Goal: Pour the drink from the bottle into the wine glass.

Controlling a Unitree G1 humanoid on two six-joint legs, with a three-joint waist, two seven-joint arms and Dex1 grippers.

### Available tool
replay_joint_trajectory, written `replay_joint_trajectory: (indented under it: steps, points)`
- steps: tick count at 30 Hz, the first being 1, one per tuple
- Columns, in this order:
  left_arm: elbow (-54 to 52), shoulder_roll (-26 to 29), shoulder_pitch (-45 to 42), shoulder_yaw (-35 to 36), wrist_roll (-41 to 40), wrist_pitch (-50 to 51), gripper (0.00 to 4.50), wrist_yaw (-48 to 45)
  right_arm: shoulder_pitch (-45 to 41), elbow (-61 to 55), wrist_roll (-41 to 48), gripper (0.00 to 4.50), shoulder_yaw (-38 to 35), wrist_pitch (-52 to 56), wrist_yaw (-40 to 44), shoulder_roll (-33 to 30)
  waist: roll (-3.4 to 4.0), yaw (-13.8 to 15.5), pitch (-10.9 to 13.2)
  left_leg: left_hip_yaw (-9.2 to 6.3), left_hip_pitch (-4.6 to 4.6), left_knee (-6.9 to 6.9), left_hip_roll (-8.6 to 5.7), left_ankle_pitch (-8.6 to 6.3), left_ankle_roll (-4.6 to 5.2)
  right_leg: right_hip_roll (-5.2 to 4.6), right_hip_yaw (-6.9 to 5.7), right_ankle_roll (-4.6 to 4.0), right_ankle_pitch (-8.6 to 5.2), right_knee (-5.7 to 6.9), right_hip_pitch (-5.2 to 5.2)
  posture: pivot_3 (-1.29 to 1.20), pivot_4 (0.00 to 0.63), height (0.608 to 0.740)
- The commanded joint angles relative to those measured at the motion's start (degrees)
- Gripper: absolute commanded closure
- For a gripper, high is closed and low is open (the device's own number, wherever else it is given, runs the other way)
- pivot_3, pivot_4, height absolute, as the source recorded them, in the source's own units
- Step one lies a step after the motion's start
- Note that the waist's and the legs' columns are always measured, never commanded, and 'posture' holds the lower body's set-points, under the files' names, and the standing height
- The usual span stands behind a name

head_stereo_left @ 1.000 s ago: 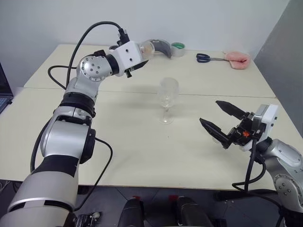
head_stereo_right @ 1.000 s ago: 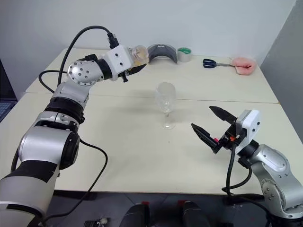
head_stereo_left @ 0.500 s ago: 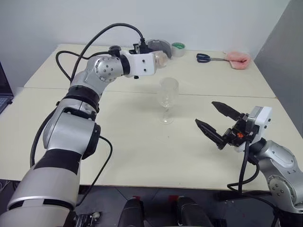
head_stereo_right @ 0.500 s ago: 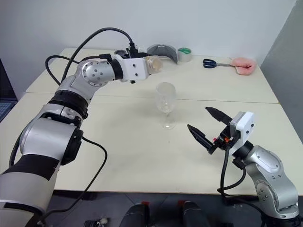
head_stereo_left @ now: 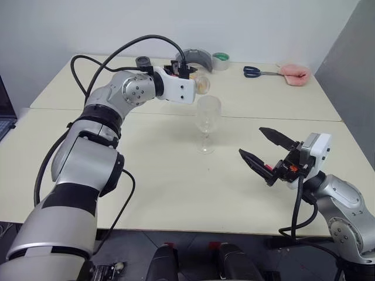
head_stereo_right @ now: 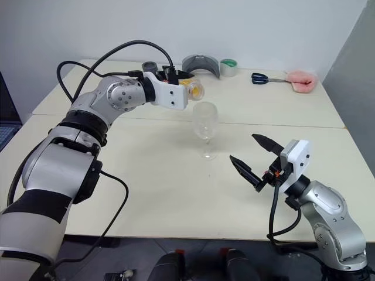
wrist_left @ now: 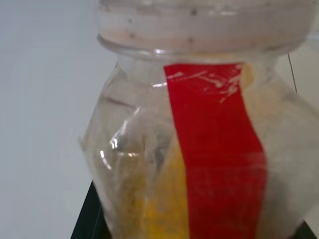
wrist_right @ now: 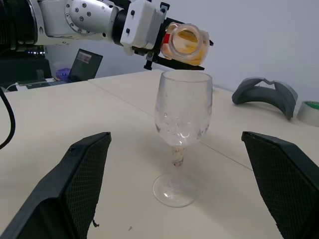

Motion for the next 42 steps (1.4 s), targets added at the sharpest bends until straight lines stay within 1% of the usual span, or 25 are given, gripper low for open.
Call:
replay_joint_trajectory:
  steps: [1, 7, 15, 42]
  points:
    - [-0.9, 1.1, -3.7, -1.1, 1.8, -1.8, 2.82, 3.8, -0.3, -1.9, 0.1, 0.00, -0.1, -1.2, 0.1, 0.1, 0.00, 0.0, 0.0, 0.00, 0.00, 0.00, 0.00, 0.00, 0.00, 0.00, 0.00, 0.00, 0.00, 0.00, 0.00, 0.00, 0.150, 0.740]
    - [-0.5, 1.6, -4.8, -3.6, 5.2, -3.1, 2.82, 7.5, -0.5, -1.4, -0.3, 0.00, 0.3, -1.5, 0.1, 0.3, 0.00, 0.0, 0.0, 0.02, 0.02, 0.00, 0.00, 0.00, 0.00, 0.00, 0.02, 0.00, 0.00, 0.03, 0.00, 0.00, 0.150, 0.740]
    - [0.1, 2.2, -6.1, -5.4, 7.6, -3.6, 2.82, 10.2, -0.9, -0.8, -0.6, 0.00, 0.7, -1.9, 0.2, 0.5, 0.00, 0.0, 0.0, 0.02, 0.02, 0.02, 0.00, 0.00, 0.00, 0.00, 0.01, 0.00, 0.00, 0.04, 0.00, 0.00, 0.150, 0.740]
    - [1.0, 3.3, -8.7, -9.5, 13.4, -3.5, 2.82, 16.7, -1.7, 0.0, -1.1, 0.00, 1.3, -2.6, 0.6, 0.2, 0.00, 0.0, 0.0, 0.03, 0.03, 0.06, 0.00, 0.00, -0.01, -0.01, 0.02, -0.01, 0.01, 0.09, 0.00, 0.00, 0.150, 0.740]
